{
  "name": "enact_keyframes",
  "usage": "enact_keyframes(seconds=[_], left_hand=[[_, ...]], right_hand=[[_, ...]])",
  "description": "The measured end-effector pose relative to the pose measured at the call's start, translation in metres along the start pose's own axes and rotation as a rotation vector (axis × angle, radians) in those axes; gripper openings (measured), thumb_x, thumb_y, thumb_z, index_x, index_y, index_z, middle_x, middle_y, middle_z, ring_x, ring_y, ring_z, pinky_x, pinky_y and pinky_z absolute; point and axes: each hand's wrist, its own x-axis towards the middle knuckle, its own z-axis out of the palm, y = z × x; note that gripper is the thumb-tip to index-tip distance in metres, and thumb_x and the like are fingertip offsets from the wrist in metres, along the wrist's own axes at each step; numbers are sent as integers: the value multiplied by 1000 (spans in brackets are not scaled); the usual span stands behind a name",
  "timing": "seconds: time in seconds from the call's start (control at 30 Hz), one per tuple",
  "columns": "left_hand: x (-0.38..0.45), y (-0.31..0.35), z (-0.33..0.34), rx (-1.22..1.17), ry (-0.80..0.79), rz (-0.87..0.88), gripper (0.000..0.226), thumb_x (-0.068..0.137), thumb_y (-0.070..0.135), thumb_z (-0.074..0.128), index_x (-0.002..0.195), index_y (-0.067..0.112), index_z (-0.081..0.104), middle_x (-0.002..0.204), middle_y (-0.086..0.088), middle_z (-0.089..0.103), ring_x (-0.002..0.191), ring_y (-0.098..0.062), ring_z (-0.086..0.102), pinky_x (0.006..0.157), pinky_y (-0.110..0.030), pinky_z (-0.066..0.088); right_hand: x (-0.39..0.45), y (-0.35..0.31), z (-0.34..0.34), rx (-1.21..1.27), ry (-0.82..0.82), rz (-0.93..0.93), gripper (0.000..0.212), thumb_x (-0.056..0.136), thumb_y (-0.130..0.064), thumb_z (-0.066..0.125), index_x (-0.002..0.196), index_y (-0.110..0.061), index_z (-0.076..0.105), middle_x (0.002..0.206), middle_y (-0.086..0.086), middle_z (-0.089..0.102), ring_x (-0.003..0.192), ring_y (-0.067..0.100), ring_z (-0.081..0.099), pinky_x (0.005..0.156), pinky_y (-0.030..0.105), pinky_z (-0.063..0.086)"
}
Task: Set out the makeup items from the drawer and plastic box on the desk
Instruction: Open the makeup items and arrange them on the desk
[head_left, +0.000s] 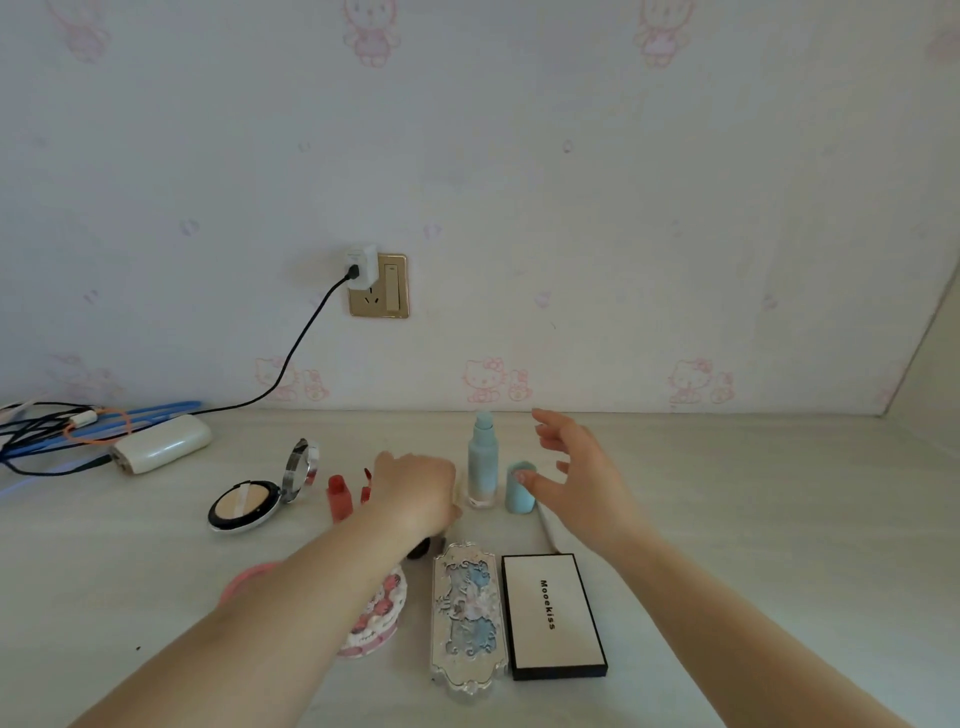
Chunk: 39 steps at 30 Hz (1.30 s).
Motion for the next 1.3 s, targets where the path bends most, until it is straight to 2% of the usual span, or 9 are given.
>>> enact_keyframes(seconds=[0.13, 0.33, 0.47, 0.6, 0.8, 0.97, 1.07, 1.17, 1.3], left_hand=[[3, 8, 6, 116, -3, -17, 31, 92, 46, 44, 102, 22, 61, 111, 0, 63, 112, -23, 51, 93, -38, 31], [7, 14, 3, 119, -67, -30, 14, 89, 32, 42, 81, 23, 49, 104, 1, 64, 105, -22, 52, 93, -39, 29], [7, 12, 1, 97, -78, -59, 27, 90, 34, 39, 67, 22, 46, 86, 3, 58, 96, -21, 54, 91, -37, 30], [2, 0, -13, 9, -2, -82, 31, 86, 36, 39, 59, 21, 42, 66, 5, 46, 76, -19, 48, 79, -35, 31], [-30, -31, -56, -201, 310, -113, 31, 85, 36, 44, 61, 18, 51, 64, 2, 51, 71, -22, 50, 69, -32, 32], [-81, -41, -79, -317, 478, 7, 22, 90, 38, 47, 75, 23, 55, 84, 8, 55, 89, -17, 52, 80, -32, 35], [-99, -40, -77, -340, 527, 93, 31, 88, 45, 42, 81, 22, 61, 86, 11, 57, 90, -13, 52, 82, -29, 32], [-108, -43, -73, -325, 522, 131, 48, 78, 55, 22, 80, 25, 59, 85, 13, 57, 88, -11, 53, 85, -31, 34], [-113, -45, -68, -533, 467, 111, 23, 94, 46, 43, 93, 27, 56, 90, 14, 63, 81, -7, 62, 85, -32, 44]], right_hand=[[-3, 3, -4, -34, 3, 7, 63, 81, -18, 71, 135, -30, 41, 125, -7, 49, 116, 3, 47, 100, 22, 39], [-5, 6, -7, -47, 2, 31, 62, 81, -20, 71, 134, -31, 42, 124, -9, 49, 116, 2, 47, 100, 24, 40], [-7, 5, -7, -47, -11, 38, 60, 82, -19, 70, 134, -31, 42, 124, -9, 49, 115, 1, 47, 97, 19, 38], [-6, 1, -5, -31, 1, 31, 57, 83, -20, 69, 133, -31, 44, 123, -10, 50, 115, 1, 48, 97, 19, 39], [-4, -35, 1, 145, 90, -32, 39, 86, -17, 65, 112, -41, 49, 111, -17, 55, 103, -6, 54, 87, 15, 44], [5, -79, 10, 432, 53, 44, 30, 90, -19, 60, 119, -24, 56, 110, -8, 63, 95, -6, 61, 85, 24, 52], [9, -98, 19, 681, -66, 197, 25, 90, -20, 60, 115, -15, 59, 108, 5, 68, 98, 13, 67, 82, 27, 56], [7, -107, 25, 754, -114, 227, 11, 92, -15, 59, 101, -15, 63, 92, 2, 69, 84, 12, 70, 75, 26, 58], [-1, -112, 31, 806, -112, 227, 9, 90, -10, 60, 98, -12, 65, 82, 1, 68, 78, 12, 71, 73, 25, 59]])
